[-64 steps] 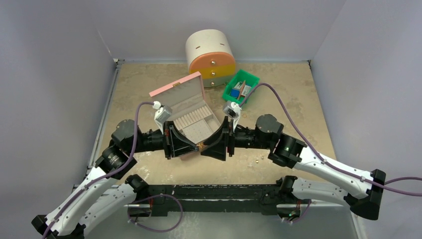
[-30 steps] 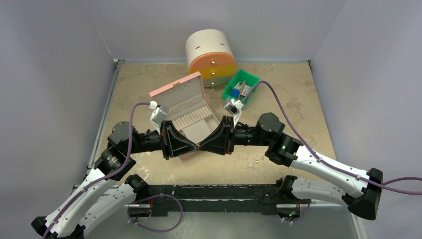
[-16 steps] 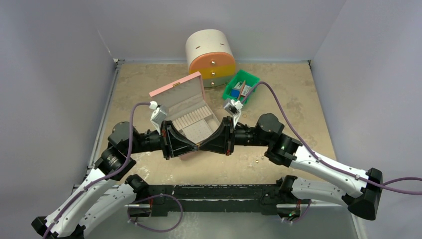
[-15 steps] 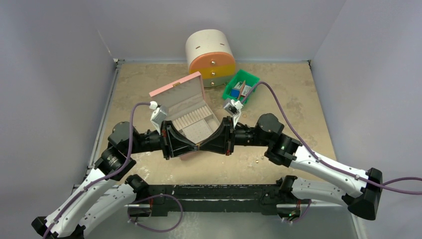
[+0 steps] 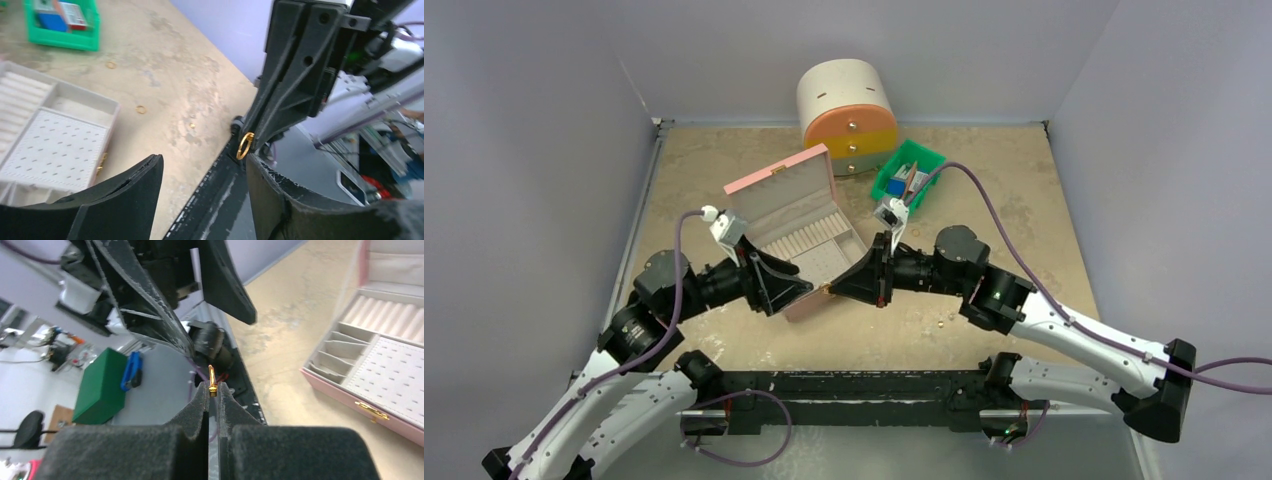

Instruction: Organize the mixed jewelry

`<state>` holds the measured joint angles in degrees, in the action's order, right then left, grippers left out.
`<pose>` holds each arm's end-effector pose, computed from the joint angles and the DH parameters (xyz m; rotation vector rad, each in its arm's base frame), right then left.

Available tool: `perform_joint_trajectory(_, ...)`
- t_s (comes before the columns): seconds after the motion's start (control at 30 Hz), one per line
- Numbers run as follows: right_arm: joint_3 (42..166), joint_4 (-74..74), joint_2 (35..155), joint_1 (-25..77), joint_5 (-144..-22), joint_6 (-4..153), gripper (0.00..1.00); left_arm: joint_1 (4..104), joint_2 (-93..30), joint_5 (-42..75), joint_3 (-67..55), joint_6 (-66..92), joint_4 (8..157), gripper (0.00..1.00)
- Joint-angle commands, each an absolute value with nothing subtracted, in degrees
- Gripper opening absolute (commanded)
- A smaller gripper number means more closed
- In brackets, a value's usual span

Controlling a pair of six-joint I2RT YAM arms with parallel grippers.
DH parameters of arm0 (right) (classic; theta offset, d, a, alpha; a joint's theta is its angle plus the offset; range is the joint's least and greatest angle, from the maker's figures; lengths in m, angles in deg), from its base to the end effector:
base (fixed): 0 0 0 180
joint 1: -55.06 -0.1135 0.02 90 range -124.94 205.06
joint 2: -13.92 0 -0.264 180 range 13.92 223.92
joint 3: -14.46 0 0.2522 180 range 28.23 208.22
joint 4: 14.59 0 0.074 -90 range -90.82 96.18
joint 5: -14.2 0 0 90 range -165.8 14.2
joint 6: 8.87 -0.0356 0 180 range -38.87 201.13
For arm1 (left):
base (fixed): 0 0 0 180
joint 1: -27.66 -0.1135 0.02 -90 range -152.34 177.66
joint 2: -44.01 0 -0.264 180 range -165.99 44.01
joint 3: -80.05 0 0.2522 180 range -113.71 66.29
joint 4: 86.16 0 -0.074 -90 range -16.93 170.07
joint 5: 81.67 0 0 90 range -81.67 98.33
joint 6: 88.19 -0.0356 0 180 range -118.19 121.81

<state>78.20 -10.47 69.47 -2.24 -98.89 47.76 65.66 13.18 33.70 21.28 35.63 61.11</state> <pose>0.1108 0.1984 0.3747 -0.7104 1.5707 1.5276 0.0867 -0.0871 0.3581 0.4340 1.7688 -1.2871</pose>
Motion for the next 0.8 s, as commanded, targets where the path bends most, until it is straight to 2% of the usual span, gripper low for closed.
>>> perform_joint_trajectory(0.0,85.24,-0.36,70.29,-1.98,-88.36,52.49,0.00,65.55,14.92,19.96,18.09,32.38,56.72,0.63)
perform_joint_trajectory(0.37,94.88,16.66,79.69,-1.90,-69.37,58.80,0.00,65.58,20.62,-4.25,16.89,31.71,49.78,0.64)
perform_joint_trajectory(0.77,109.61,23.75,99.72,1.34,-67.43,66.07,0.00,65.60,21.13,-22.28,17.14,33.50,45.16,0.64)
